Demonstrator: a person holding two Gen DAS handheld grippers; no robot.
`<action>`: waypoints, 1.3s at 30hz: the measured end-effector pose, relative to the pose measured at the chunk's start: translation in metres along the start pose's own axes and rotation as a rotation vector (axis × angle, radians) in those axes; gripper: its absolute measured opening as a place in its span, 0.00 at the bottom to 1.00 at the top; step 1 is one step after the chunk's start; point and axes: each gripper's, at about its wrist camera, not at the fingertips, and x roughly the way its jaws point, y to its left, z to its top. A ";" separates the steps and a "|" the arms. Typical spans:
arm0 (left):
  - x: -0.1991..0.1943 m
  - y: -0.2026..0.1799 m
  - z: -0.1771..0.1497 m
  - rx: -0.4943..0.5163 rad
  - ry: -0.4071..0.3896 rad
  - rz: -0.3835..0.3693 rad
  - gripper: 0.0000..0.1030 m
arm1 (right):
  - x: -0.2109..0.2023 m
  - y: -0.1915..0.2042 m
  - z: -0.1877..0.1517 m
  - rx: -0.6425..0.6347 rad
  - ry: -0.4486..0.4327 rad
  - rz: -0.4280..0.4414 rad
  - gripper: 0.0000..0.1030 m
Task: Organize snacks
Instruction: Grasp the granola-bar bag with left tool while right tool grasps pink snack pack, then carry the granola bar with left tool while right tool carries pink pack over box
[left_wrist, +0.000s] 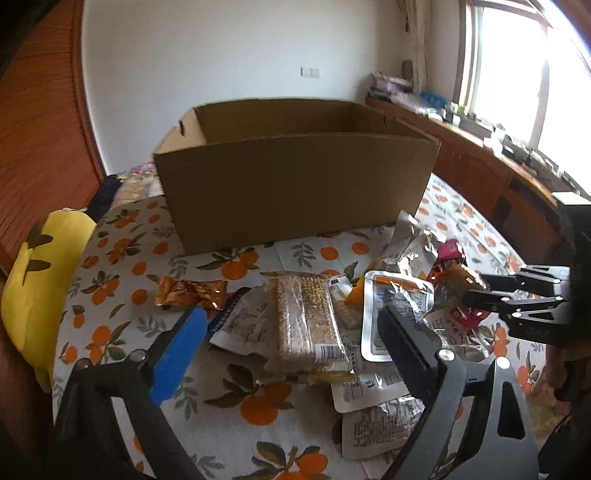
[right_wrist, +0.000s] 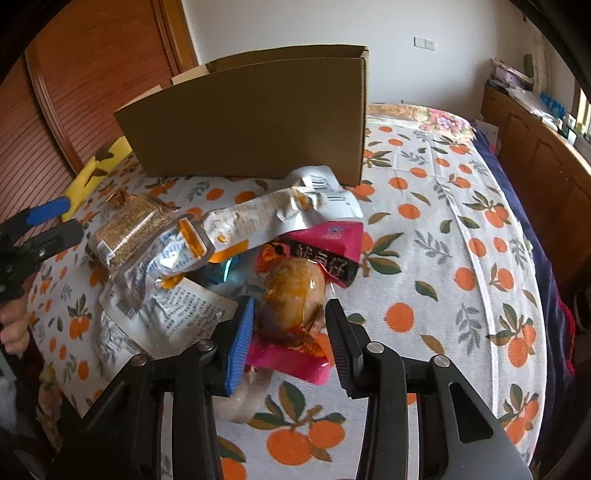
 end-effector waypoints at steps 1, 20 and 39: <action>0.005 -0.001 0.002 0.006 0.019 -0.008 0.83 | -0.001 -0.001 -0.001 -0.003 -0.003 -0.003 0.38; 0.051 -0.016 0.007 0.114 0.164 0.070 0.57 | 0.017 0.001 0.007 -0.027 -0.003 -0.017 0.50; -0.001 -0.017 0.001 0.055 0.051 -0.006 0.40 | 0.016 -0.005 -0.004 -0.026 0.000 -0.061 0.42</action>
